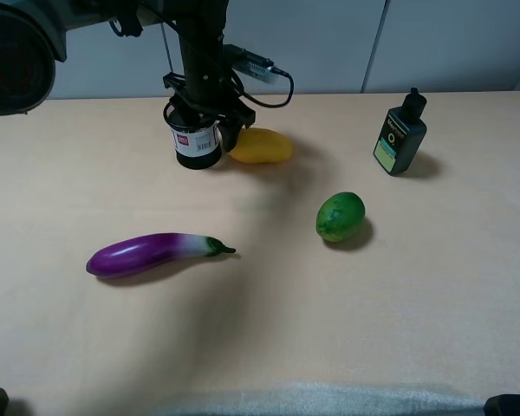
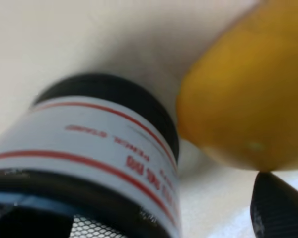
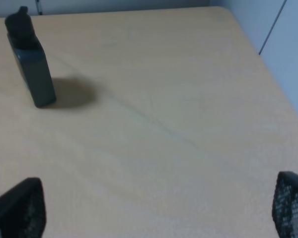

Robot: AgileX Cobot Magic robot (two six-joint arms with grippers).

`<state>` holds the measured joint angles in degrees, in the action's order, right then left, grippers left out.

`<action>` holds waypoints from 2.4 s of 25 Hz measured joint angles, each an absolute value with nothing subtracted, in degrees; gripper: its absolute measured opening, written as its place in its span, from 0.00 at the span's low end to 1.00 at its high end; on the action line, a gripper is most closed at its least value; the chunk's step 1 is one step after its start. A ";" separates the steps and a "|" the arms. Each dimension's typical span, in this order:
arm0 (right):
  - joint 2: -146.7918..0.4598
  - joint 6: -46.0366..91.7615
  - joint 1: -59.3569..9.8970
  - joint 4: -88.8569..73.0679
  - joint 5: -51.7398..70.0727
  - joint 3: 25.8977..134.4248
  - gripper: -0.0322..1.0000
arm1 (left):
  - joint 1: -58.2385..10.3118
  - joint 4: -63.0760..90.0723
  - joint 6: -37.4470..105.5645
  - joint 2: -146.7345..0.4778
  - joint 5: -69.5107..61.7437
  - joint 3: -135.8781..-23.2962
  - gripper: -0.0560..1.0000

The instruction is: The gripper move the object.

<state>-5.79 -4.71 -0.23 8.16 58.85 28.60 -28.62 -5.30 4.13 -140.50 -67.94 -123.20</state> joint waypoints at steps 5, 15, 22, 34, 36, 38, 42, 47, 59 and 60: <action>-5.79 -4.71 -0.23 8.16 58.85 28.60 0.70 | -28.62 -5.23 3.10 -136.78 -67.97 -123.73 0.80; -5.79 -4.71 -0.23 8.11 58.85 28.60 0.70 | -28.62 -7.49 2.87 -130.51 -68.08 -123.73 0.80; -5.79 -4.71 -0.23 8.11 58.85 28.60 0.70 | -28.62 -8.81 2.87 -122.38 -68.16 -123.73 0.80; -5.79 -4.71 -0.23 8.11 58.85 28.60 0.70 | -27.58 -11.95 2.87 -107.93 -68.14 -117.68 0.80; -5.79 -4.71 -0.23 8.11 58.85 28.60 0.70 | -26.45 -12.01 2.69 -104.39 -68.10 -112.61 0.80; -5.79 -4.71 -0.23 8.11 58.85 28.60 0.70 | -25.10 -12.12 2.38 -100.75 -68.05 -106.08 0.80; -5.79 -4.71 -0.23 8.11 58.85 28.60 0.70 | -21.11 -12.17 2.17 -91.93 -67.99 -92.90 0.80; -5.79 -4.71 -0.23 8.11 58.85 28.60 0.70 | -14.60 -12.23 0.69 -79.19 -65.46 -76.49 0.80; -5.79 -4.71 -0.23 8.11 58.85 28.60 0.70 | -6.26 -12.23 -4.13 -47.07 -61.98 -47.83 0.80; -5.79 -4.71 -0.23 8.11 58.85 28.60 0.70 | -6.19 -12.23 -4.13 -44.33 -61.98 -46.79 0.80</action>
<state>-5.79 -4.71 -0.23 8.11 58.85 28.60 -6.19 -12.23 -4.13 -44.33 -61.98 -46.79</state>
